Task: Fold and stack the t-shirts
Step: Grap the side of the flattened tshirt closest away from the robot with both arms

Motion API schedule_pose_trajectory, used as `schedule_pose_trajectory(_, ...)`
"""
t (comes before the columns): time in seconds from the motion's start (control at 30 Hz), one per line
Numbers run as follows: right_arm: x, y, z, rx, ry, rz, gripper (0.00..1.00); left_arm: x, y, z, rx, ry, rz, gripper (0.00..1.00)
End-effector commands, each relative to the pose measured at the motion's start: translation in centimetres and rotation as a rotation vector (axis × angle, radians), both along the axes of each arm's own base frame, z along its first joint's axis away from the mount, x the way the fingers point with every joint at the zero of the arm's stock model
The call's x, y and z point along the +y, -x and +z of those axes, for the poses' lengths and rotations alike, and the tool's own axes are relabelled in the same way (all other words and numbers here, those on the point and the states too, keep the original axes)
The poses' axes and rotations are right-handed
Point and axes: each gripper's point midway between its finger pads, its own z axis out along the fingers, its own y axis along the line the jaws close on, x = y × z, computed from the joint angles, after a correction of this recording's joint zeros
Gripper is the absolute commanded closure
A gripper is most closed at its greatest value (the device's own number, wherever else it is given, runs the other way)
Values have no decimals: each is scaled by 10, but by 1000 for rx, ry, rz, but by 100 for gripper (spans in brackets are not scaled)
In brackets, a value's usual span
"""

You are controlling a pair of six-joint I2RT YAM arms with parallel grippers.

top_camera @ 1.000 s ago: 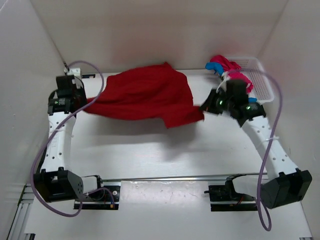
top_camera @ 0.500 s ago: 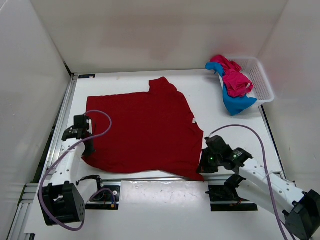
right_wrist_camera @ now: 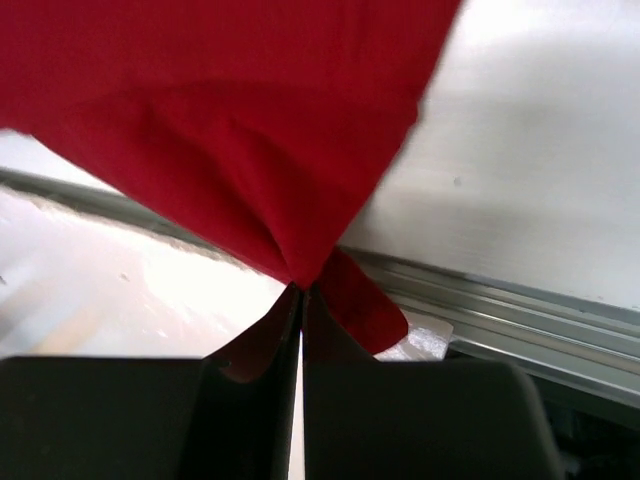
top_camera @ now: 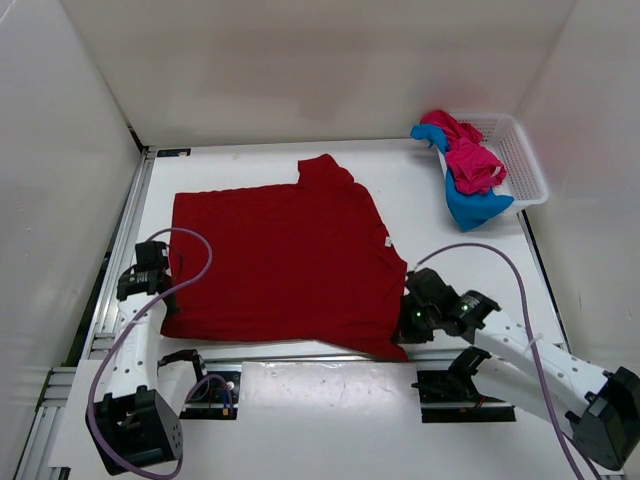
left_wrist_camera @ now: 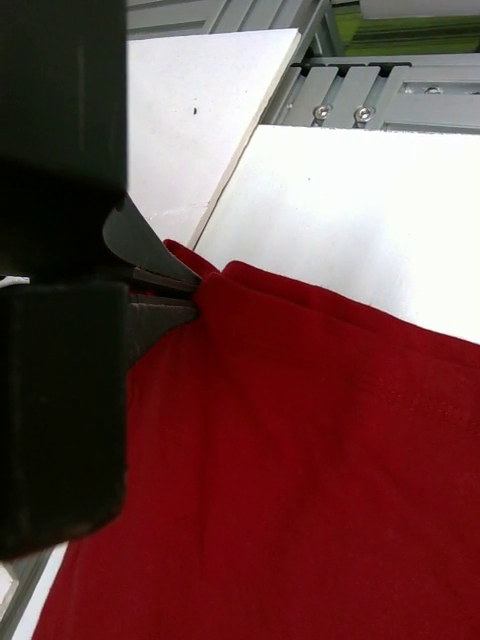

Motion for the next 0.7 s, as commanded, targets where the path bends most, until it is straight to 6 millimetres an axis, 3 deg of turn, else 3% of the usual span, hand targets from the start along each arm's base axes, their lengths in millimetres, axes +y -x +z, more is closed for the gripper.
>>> schedule_pose_trajectory(0.0, 13, -54, 44, -183, 11, -8, 100, 3, -10, 10, -34, -7, 6, 89)
schedule_pose_trajectory(0.1, 21, -100, 71, -256, 45, 27, 100, 2, -31, 20, -63, 17, -6, 89)
schedule_pose_trajectory(0.2, 28, -144, 79, -287, 74, 66, 100, 0, -48, 22, -51, 53, -20, 89)
schedule_pose_trajectory(0.23, 30, -154, 80, -287, 73, 75, 100, -1, -51, 21, -42, 67, -24, 89)
schedule_pose_trajectory(0.27, 27, -167, 67, -259, 102, 92, 100, 0, -55, 20, -37, 68, -24, 89)
schedule_pose_trajectory(0.3, 32, -180, 74, -275, 94, 99, 100, 1, -59, 18, -15, 74, -23, 89)
schedule_pose_trajectory(0.33, 28, -191, 60, -242, 128, 111, 100, 0, -65, 17, -18, 83, -27, 89)
schedule_pose_trajectory(0.4, 29, -211, 54, -224, 149, 113, 100, 2, -74, 14, -5, 86, -27, 89)
schedule_pose_trajectory(0.5, 25, -241, 61, -241, 141, 76, 100, 4, -84, 10, 19, 92, -26, 89)
schedule_pose_trajectory(0.53, 20, -251, 55, -224, 149, 55, 100, 5, -86, 7, 25, 93, -25, 89)
schedule_pose_trajectory(0.67, 27, -275, 57, -212, 99, 55, 100, 8, -97, 0, 51, 110, -19, 89)
